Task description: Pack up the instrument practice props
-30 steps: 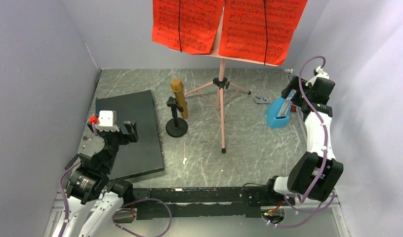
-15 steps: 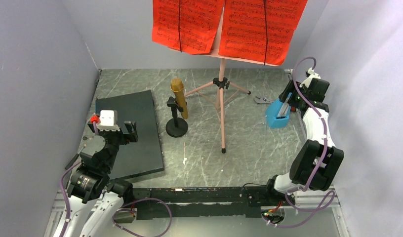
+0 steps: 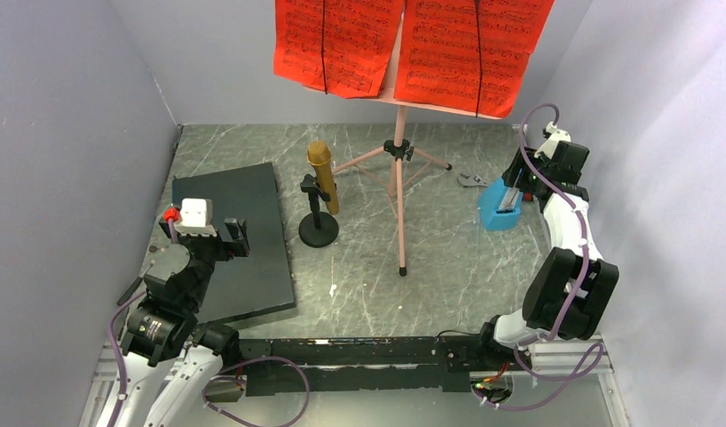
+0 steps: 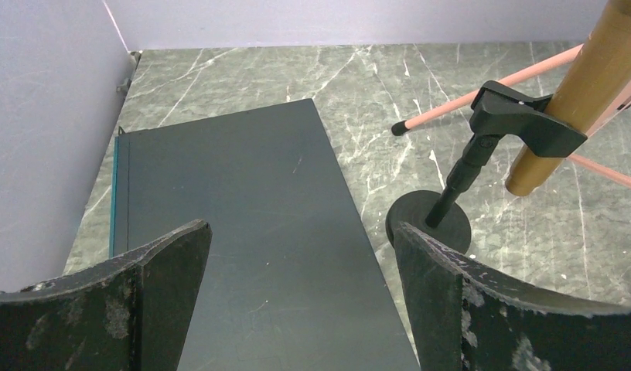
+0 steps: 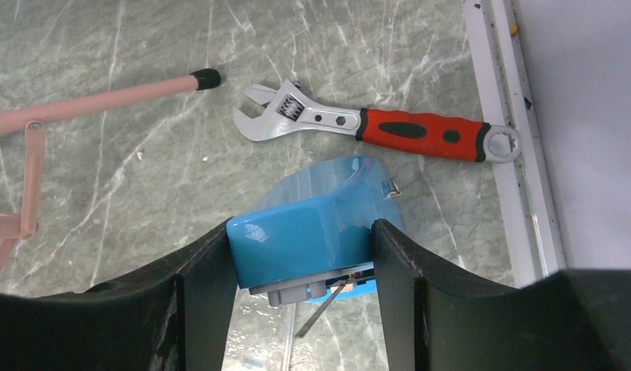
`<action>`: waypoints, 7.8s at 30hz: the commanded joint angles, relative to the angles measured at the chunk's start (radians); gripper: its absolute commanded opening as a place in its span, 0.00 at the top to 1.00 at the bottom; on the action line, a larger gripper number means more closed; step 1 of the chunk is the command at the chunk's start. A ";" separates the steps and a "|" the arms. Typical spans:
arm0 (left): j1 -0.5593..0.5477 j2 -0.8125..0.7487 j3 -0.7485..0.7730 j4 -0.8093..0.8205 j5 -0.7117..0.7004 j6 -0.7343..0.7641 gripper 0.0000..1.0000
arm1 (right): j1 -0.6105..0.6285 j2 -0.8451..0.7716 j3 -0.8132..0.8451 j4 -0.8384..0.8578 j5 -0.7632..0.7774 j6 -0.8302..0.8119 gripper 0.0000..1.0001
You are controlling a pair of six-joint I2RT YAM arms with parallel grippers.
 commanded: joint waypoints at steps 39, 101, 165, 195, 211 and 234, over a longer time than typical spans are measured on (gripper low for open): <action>0.006 0.107 0.032 0.044 0.208 -0.028 0.06 | 0.513 -0.710 -0.135 -0.421 0.151 0.160 1.00; 0.005 0.406 0.151 -0.052 0.829 -0.334 0.06 | 1.399 -0.330 -0.183 0.281 0.431 0.153 0.05; -0.176 0.632 0.173 0.102 0.826 -0.416 0.06 | 1.383 -0.231 -0.380 0.563 0.314 0.213 0.89; -0.216 0.659 0.139 0.196 0.868 -0.469 0.06 | 1.373 -0.227 -0.372 0.546 0.216 0.212 1.00; -0.224 0.617 0.168 0.089 0.790 -0.401 0.06 | 1.372 -0.239 -0.379 0.531 0.164 0.203 1.00; -0.224 0.535 0.206 -0.178 0.605 -0.258 0.06 | 1.372 -0.286 -0.365 0.448 0.192 0.200 0.87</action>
